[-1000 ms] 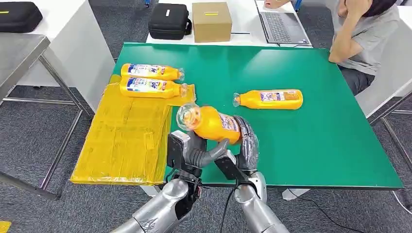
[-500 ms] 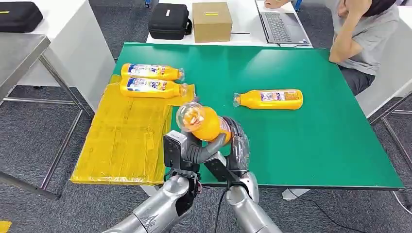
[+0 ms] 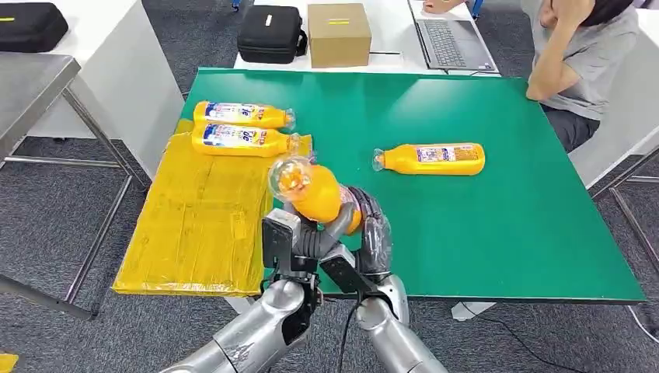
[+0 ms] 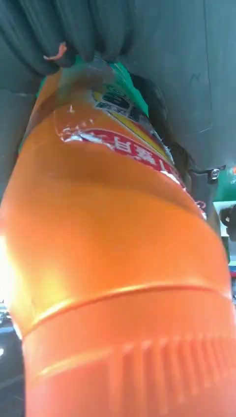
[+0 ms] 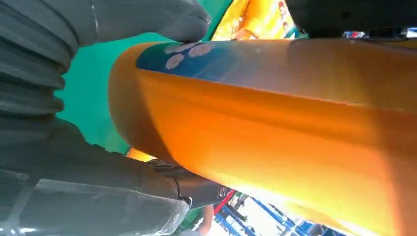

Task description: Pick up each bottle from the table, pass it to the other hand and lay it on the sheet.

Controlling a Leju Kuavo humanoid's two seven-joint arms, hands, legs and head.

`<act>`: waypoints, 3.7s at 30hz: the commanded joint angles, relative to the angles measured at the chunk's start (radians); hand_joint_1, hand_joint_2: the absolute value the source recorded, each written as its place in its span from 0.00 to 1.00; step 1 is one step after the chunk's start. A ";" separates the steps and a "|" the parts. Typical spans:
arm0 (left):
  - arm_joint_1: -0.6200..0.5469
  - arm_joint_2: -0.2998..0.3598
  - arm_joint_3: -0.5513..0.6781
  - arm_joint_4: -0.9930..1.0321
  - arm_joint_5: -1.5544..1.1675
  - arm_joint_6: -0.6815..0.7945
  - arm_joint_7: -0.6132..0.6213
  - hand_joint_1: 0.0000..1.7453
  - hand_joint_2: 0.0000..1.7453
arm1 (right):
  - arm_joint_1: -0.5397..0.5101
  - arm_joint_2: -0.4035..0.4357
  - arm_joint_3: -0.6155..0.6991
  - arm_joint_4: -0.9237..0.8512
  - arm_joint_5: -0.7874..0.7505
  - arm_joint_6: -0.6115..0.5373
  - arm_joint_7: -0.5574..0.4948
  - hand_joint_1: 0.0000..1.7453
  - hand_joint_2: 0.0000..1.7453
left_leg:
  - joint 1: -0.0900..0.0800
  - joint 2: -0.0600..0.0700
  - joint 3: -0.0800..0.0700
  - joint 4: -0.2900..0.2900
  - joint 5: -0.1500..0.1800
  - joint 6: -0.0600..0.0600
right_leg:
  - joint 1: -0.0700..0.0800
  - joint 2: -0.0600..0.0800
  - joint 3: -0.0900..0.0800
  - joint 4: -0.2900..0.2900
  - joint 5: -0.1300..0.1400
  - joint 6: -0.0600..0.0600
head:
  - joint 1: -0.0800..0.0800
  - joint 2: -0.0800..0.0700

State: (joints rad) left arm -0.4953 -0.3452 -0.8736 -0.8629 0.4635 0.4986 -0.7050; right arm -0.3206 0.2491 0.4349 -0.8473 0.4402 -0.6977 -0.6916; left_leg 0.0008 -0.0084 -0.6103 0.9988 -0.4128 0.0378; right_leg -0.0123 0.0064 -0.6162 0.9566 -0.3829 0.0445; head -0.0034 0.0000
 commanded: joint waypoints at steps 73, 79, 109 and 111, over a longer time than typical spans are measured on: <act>-0.201 0.134 0.649 0.398 -1.545 0.200 0.373 1.00 1.00 | 0.046 -0.067 0.128 -0.018 -0.360 0.012 -0.007 0.00 1.00 | 0.001 0.001 0.001 0.000 0.000 -0.002 | 0.001 0.000 0.000 0.001 -0.001 -0.001 | 0.000 0.000; -0.222 0.167 0.549 0.455 -1.776 0.200 0.603 1.00 1.00 | 0.041 -0.064 0.122 -0.009 -0.359 0.015 -0.007 0.00 1.00 | 0.001 0.001 0.002 0.000 0.000 -0.002 | 0.001 0.000 0.000 0.001 -0.001 -0.002 | 0.000 0.000; -0.281 0.241 0.347 0.582 -2.028 -0.140 0.963 1.00 1.00 | 0.031 -0.070 0.085 0.037 -0.356 0.033 -0.007 0.00 1.00 | 0.001 0.001 0.001 0.000 0.000 -0.003 | 0.001 0.000 0.000 0.001 -0.001 -0.002 | 0.000 0.000; -0.281 0.241 0.347 0.582 -2.028 -0.140 0.963 1.00 1.00 | 0.031 -0.070 0.085 0.037 -0.356 0.033 -0.007 0.00 1.00 | 0.001 0.001 0.002 0.001 -0.001 -0.003 | 0.001 0.000 0.001 0.001 -0.002 -0.002 | 0.000 0.000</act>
State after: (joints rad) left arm -0.7242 -0.1236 -0.4845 -0.3433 -1.5618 0.3681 0.2617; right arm -0.2570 0.1965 0.5310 -0.8610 0.0870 -0.6702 -0.6973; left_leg 0.0012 -0.0083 -0.6124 0.9988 -0.4115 0.0364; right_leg -0.0122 0.0065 -0.6194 0.9573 -0.3827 0.0441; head -0.0031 0.0004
